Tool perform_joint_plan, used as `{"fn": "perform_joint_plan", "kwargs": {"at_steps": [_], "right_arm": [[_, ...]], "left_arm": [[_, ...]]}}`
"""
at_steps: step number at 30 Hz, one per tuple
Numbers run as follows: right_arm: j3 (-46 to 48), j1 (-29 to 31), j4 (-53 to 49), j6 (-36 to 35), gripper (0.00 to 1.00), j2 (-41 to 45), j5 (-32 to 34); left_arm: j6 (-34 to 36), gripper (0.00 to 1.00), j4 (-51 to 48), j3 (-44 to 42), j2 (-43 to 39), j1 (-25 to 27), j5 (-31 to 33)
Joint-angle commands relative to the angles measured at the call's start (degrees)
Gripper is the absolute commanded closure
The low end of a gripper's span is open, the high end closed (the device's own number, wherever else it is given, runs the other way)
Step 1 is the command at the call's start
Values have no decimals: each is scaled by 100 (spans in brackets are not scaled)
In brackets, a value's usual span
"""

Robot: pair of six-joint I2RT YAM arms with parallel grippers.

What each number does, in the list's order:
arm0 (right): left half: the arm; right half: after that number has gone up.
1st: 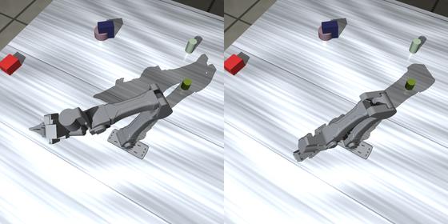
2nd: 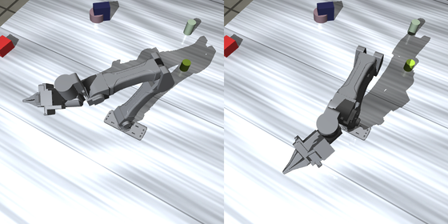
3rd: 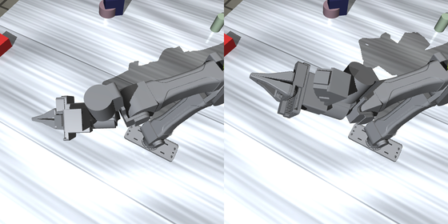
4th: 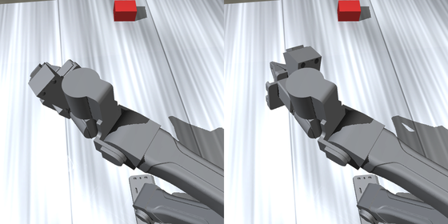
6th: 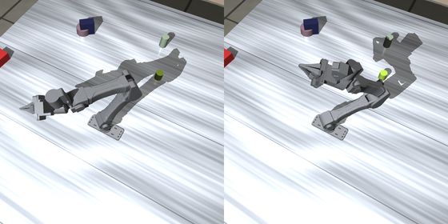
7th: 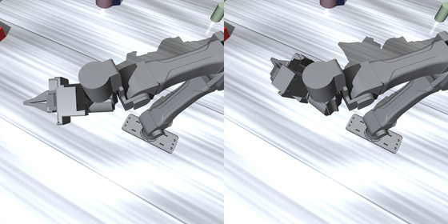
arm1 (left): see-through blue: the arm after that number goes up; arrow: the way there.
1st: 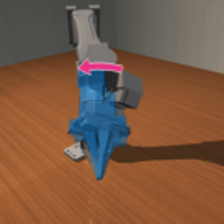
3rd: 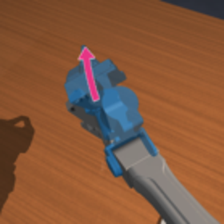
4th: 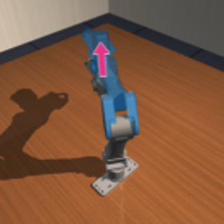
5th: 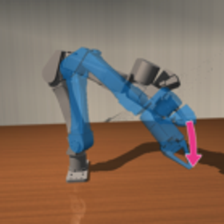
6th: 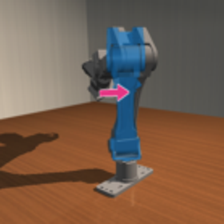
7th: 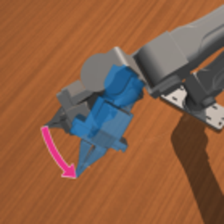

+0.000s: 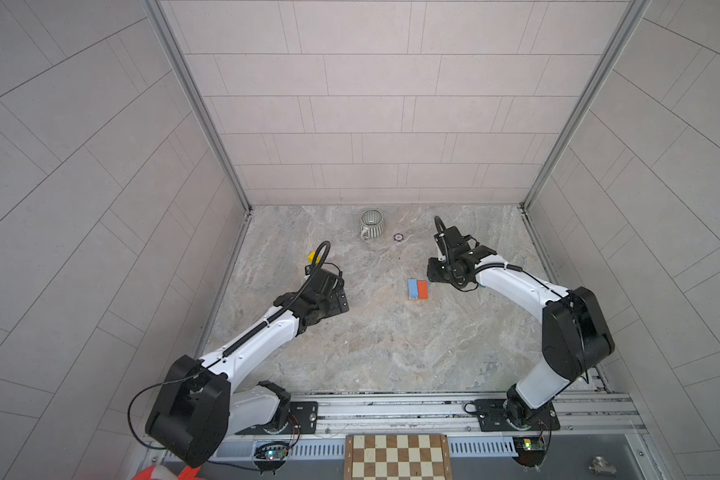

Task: Build the wood block tower
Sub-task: 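Raise the right gripper and move it over the teal cube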

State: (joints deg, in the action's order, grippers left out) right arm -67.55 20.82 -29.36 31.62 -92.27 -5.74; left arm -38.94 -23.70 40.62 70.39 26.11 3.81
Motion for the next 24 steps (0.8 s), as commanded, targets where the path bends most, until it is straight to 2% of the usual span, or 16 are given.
{"fn": "perform_joint_plan", "kwargs": {"at_steps": [1, 7, 15, 24], "right_arm": [[197, -377, -285, -177, 54, 375, -50], [461, -1106, -411, -306, 48, 675, 152], [615, -1797, -351, -441, 41, 426, 185], [743, -2188, -120, -404, 40, 111, 476]], "left_arm": [[64, 1, -63, 274, 121, -36, -121], [123, 1, -121, 724, 531, 4, -218], [113, 1, -128, 1356, 1192, 232, -105], [123, 1, 102, 1891, 2011, 430, -86]]}}
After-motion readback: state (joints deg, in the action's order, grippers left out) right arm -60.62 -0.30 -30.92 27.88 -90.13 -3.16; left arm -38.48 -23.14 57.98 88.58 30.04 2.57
